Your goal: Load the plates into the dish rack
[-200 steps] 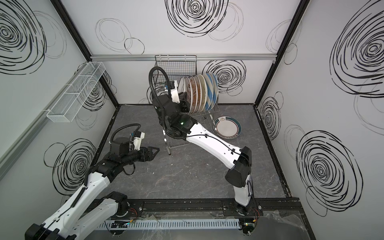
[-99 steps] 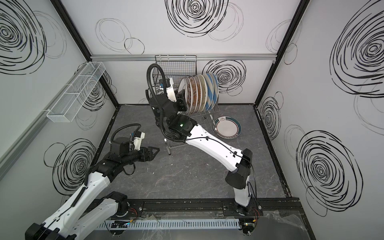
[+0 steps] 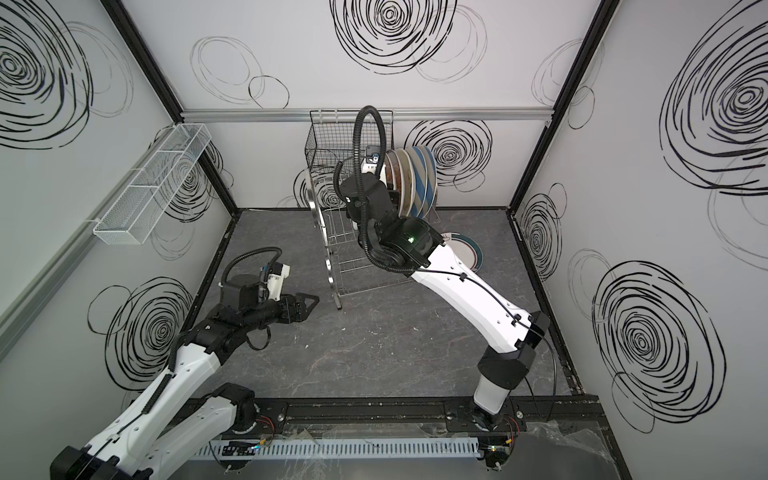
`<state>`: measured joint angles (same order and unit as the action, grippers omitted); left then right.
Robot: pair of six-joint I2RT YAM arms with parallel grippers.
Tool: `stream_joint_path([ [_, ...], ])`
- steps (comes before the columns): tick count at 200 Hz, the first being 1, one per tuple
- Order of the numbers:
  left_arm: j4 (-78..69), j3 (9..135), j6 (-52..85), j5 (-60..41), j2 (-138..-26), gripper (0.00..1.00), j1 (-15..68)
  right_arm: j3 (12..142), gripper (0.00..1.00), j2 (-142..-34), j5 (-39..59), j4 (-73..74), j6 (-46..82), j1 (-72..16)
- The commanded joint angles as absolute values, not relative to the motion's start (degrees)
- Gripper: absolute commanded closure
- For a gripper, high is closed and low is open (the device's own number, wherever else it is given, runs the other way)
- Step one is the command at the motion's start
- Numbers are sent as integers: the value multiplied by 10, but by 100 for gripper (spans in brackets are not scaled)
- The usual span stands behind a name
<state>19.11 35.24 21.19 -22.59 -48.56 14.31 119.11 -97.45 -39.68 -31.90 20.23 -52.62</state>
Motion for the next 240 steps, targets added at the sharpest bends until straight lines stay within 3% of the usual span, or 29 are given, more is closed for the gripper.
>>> stream_joint_path([
  [1,163,350,201,-235,-479,4,141,1207,59,-992,-371,-365,237,-531],
  [106,162,350,201,-240,-476,4,139,1269,58,-1050,-479,-450,255,-536],
  [168,160,350,200,-241,-473,4,139,1279,59,-1012,-393,-429,271,-540],
  [240,158,348,201,-251,-472,4,139,1187,59,-954,-410,-438,328,-574],
])
